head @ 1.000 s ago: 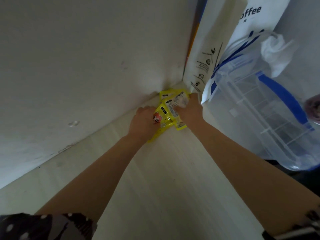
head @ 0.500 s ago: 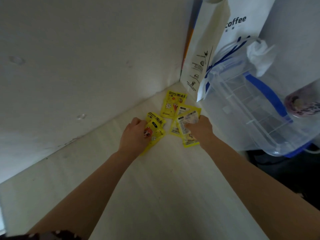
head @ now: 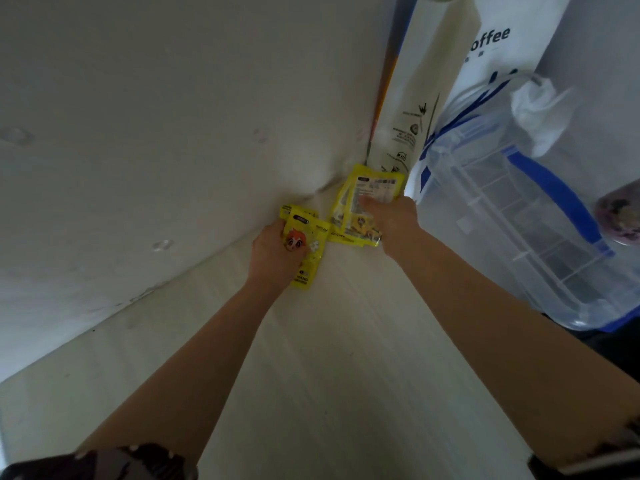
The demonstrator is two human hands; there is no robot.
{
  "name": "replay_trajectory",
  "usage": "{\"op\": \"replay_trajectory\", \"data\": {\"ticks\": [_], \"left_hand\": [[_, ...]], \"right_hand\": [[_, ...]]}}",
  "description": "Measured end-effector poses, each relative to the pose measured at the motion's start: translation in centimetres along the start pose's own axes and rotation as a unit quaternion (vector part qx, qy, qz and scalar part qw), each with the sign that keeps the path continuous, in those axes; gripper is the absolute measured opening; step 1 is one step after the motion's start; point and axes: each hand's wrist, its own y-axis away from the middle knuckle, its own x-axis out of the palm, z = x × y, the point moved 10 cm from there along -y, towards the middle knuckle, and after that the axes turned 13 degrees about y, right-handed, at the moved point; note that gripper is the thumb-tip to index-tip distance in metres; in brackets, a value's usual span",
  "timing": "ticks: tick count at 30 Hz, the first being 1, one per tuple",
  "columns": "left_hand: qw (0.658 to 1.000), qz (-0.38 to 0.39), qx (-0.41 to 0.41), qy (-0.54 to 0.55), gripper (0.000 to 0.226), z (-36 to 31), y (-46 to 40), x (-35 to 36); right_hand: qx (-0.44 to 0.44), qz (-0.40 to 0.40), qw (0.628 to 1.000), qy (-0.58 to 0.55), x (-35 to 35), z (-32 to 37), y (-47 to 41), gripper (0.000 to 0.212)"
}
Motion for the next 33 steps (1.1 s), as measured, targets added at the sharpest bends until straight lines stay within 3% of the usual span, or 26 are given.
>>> {"op": "replay_trajectory", "data": {"ticks": [6, 10, 15, 19, 25, 30, 33], "left_hand": [[1.000, -0.001, 0.008, -0.016, 0.024, -0.2, -0.3, 0.6], [1.000, -0.001, 0.012, -0.026, 0.024, 0.2, -0.2, 0.5], [1.000, 0.000, 0.006, -0.026, 0.028, 0.8, 0.5, 0.3], [0.999, -0.016, -0.007, -0.033, 0.026, 1.5, 2.3, -0.6], [0.998, -0.031, -0.036, -0.036, 0.027, 2.6, 7.6, -1.9], [0.994, -0.048, -0.090, 0.037, 0.034, 4.5, 14.5, -2.5], [0.991, -0.065, -0.098, 0.064, 0.025, 4.1, 19.1, -3.2]], "right_hand": [[0.003, 0.008, 0.999, -0.033, 1.2, 0.6, -0.6, 0.022], [0.023, 0.057, 0.997, -0.046, 2.3, 0.3, -0.3, 0.015], [0.014, 0.053, 0.998, -0.012, 2.1, -1.0, 0.5, 0.019], [0.001, 0.047, 0.999, 0.027, 0.9, -2.8, 1.4, 0.051], [-0.028, 0.019, 0.996, 0.087, -2.3, -5.3, 5.6, 0.044], [-0.028, 0.007, 0.995, 0.099, -4.7, -8.6, 11.9, 0.036], [-0.029, 0.010, 0.994, 0.101, -5.6, -11.5, 15.9, 0.036]]}}
